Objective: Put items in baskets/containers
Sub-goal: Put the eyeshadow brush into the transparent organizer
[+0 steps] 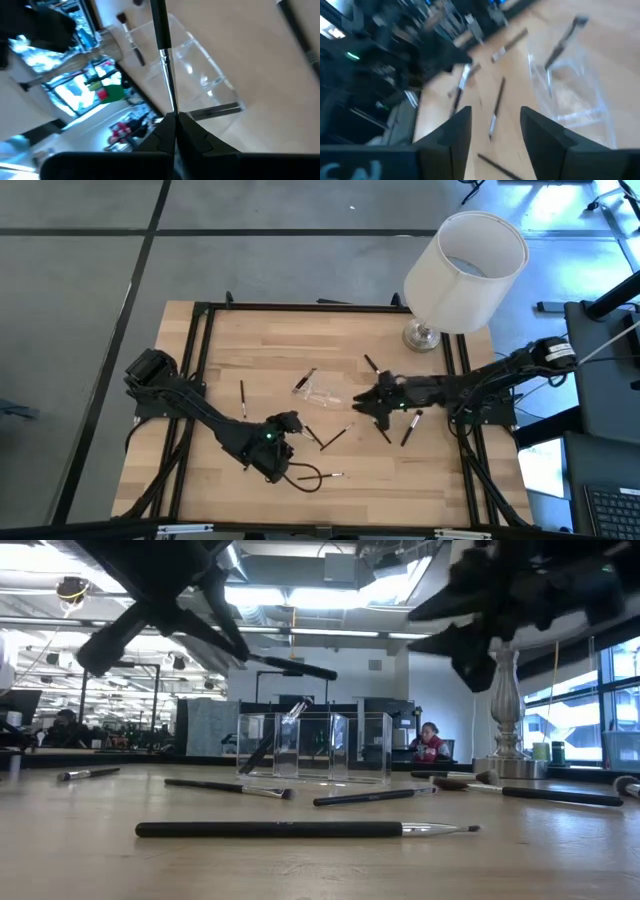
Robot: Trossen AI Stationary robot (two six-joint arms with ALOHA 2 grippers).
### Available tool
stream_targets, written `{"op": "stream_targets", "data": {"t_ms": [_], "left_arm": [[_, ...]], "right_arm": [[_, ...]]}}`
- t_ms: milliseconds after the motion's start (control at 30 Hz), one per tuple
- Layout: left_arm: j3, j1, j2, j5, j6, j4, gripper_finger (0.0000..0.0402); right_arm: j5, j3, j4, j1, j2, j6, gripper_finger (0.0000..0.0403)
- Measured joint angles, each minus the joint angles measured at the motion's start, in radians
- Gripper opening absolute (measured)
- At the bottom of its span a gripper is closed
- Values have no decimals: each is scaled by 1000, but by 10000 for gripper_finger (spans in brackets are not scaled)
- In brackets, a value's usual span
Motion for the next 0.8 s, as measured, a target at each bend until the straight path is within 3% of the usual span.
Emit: {"op": "stream_targets", "data": {"t_ms": [233,367,567,800], "left_arm": [[0,8,10,-23,136,32,4],[1,16,16,-32,218,127,4],[2,24,15,-37,372,272,4],[2,38,15,-33,406,274,4]], "right_arm": [[-312,199,-9,-23,227,17,175],[-363,325,-32,-24,318,-28,175],[-399,478,-202,-54,420,-59,175],[-595,572,-242,-89,484,-55,175]]}}
